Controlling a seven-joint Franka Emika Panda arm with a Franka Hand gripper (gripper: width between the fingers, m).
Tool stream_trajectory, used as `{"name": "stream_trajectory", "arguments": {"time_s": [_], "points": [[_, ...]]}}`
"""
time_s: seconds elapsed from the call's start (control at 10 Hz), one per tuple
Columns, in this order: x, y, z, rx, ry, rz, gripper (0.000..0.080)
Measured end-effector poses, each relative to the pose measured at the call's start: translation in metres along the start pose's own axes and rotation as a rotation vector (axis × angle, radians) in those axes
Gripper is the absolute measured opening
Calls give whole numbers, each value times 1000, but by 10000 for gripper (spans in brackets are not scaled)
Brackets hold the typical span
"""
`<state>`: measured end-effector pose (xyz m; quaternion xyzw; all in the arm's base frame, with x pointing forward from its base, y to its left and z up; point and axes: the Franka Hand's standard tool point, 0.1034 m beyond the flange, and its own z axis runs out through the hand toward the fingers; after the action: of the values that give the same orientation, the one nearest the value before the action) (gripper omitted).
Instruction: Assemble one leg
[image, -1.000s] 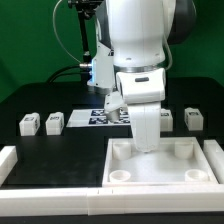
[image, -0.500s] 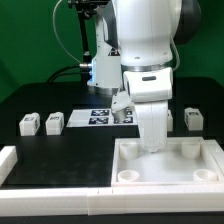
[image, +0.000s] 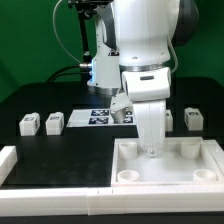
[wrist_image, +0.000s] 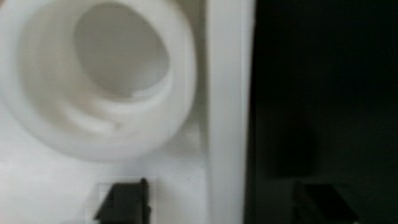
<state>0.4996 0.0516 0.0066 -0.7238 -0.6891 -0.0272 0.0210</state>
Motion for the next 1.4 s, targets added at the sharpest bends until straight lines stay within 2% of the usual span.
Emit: {"name": "stream_trajectory", "arguments": {"time_s": [0.1,0.2,0.3,0.7,0.8,0.9,1.0,1.1,1.2,1.3,1.4], "points": [[0,0,0,0,0,0,586],[0,0,0,0,0,0,586],[0,0,0,1,0,0,638],[0,0,0,0,0,5,649],[5,0,-13,-10,-3,57,649],[11,-4,-30,-24,-10,143,649],[21,-13,-42,-34,-14,204,649],[32,-25,-44,-29,-17,280,649],[46,-36,-46,-23,-18,479,649],[66,-40,-53,-31,-13,669,649],[78,-45,-52,-34,-7,779,649]]}}
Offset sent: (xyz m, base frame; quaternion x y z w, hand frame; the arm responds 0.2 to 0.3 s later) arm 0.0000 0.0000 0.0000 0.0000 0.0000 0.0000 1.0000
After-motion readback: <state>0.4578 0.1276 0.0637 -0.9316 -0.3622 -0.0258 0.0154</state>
